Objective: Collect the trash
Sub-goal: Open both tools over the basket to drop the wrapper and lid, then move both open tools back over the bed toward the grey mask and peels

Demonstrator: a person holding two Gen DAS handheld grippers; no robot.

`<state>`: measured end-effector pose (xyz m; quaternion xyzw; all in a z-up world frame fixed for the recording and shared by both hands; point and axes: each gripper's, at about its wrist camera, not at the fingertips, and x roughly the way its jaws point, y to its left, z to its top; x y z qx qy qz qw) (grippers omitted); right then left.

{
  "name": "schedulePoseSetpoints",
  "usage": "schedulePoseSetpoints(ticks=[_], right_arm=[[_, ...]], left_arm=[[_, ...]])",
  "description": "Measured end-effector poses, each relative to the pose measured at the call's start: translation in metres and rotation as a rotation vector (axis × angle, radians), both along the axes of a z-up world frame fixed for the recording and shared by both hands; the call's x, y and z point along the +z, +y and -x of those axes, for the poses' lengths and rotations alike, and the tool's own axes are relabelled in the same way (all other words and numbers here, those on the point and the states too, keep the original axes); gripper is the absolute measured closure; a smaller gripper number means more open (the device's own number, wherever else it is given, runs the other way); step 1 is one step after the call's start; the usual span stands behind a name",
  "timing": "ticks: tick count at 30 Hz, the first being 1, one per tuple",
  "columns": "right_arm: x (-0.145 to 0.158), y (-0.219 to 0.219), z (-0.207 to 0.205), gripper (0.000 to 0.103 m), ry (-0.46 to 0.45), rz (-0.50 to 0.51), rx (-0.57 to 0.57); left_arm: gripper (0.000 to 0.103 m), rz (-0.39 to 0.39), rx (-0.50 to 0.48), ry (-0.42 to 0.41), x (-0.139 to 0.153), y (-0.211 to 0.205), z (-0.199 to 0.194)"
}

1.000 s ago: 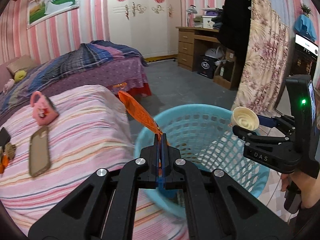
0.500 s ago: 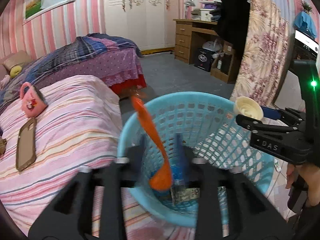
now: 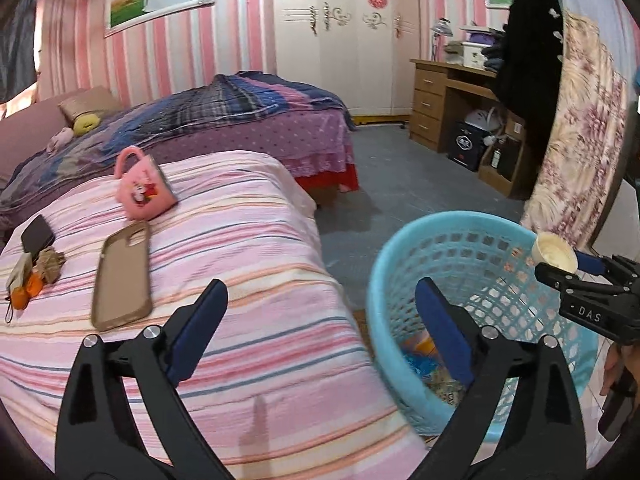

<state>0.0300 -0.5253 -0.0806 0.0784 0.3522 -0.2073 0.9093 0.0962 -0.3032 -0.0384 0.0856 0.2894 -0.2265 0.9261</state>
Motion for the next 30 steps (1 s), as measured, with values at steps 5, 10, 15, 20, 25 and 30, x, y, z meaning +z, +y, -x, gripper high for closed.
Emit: schedulePoseSetpoints(ticks=[5, 10, 15, 20, 25, 30], right_arm=[[0.005, 0.013, -0.008, 0.025, -0.013, 0.003, 0.0], [0.007, 0.026, -0.017, 0.017, -0.008, 0.019, 0.008], [0.013, 0.042, -0.027, 0.013, -0.01, 0.046, 0.007], [0.02, 0.062, -0.038, 0.01, -0.025, 0.058, 0.033], [0.028, 0.091, -0.052, 0.01, -0.039, 0.097, 0.07], [0.03, 0.112, -0.067, 0.009, -0.051, 0.068, 0.087]], left_arm=[[0.008, -0.004, 0.035, -0.031, 0.007, 0.021, -0.002], [0.007, 0.007, 0.074, -0.039, 0.013, 0.047, -0.008], [0.006, 0.001, 0.118, -0.046, 0.018, 0.074, -0.016], [0.006, -0.009, 0.167, -0.064, 0.024, 0.105, -0.022], [0.006, -0.025, 0.216, -0.081, 0.029, 0.142, -0.032], [0.006, -0.009, 0.265, -0.081, 0.036, 0.181, -0.048]])
